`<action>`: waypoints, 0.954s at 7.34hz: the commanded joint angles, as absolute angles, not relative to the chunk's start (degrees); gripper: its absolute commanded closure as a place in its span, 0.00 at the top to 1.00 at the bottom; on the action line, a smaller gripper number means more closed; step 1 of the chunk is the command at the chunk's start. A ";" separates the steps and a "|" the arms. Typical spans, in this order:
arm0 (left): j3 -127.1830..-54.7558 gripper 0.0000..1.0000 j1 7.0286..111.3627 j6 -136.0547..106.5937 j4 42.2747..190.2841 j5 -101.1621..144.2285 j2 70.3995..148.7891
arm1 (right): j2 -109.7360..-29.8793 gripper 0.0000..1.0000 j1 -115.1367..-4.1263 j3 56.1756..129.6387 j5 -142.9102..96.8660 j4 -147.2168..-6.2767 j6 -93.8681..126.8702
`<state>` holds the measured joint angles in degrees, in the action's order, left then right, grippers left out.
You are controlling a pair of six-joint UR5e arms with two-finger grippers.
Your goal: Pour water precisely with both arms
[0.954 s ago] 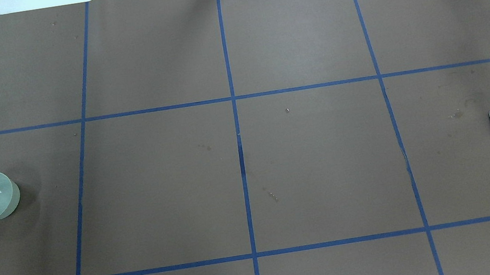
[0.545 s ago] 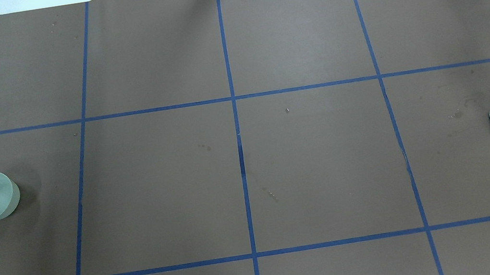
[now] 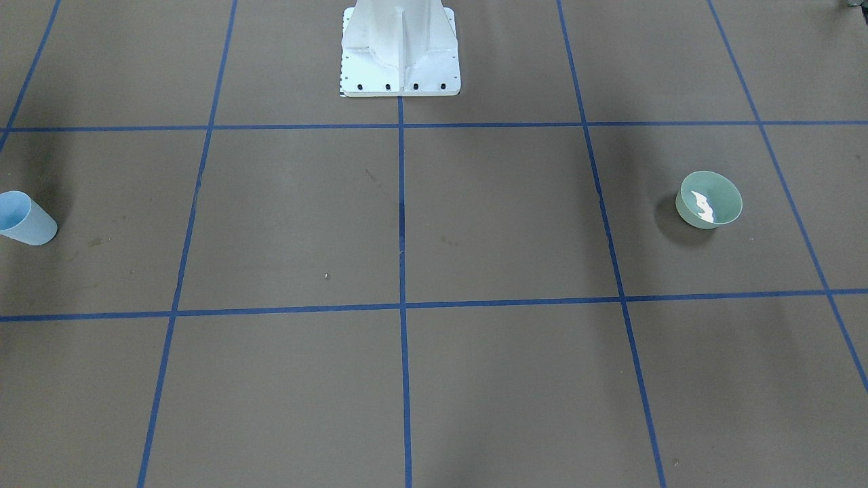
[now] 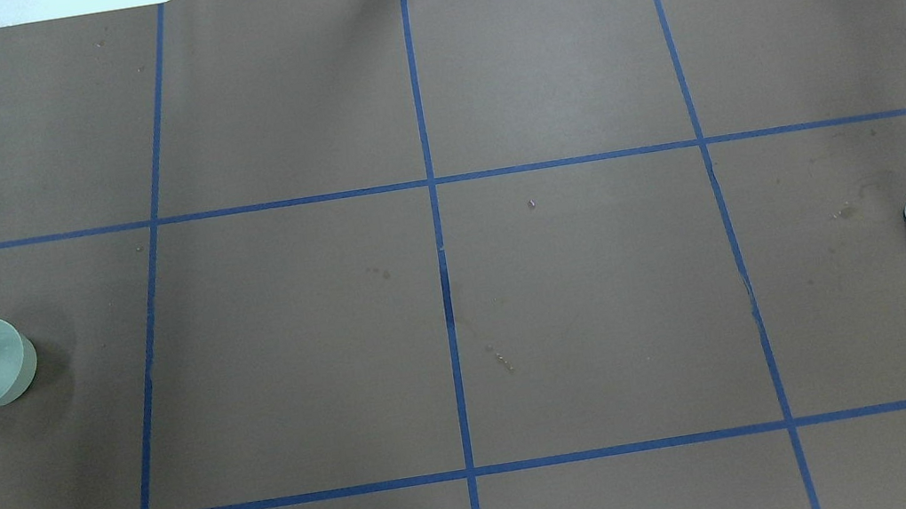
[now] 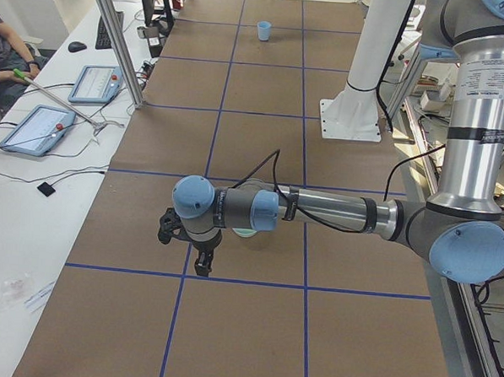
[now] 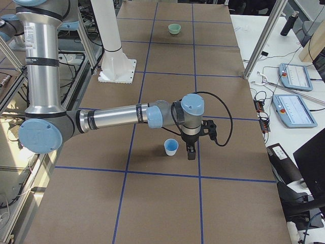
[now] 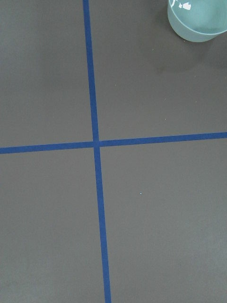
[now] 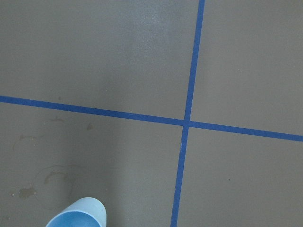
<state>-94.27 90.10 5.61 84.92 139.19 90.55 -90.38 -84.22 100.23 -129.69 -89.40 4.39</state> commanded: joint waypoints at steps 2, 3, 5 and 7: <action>-94.48 1.00 90.09 5.54 84.90 138.87 90.44 | -90.35 0.99 -84.02 99.84 -129.99 -89.38 4.39; -94.48 1.00 90.00 5.54 84.90 138.78 90.44 | -90.44 0.99 -84.02 100.02 -129.99 -89.38 4.39; -94.39 1.00 90.00 5.54 84.99 138.78 90.44 | -90.88 0.99 -84.02 99.93 -129.99 -89.38 4.39; -94.39 1.00 90.00 5.54 84.99 138.78 90.44 | -90.88 0.99 -84.02 99.93 -129.99 -89.38 4.39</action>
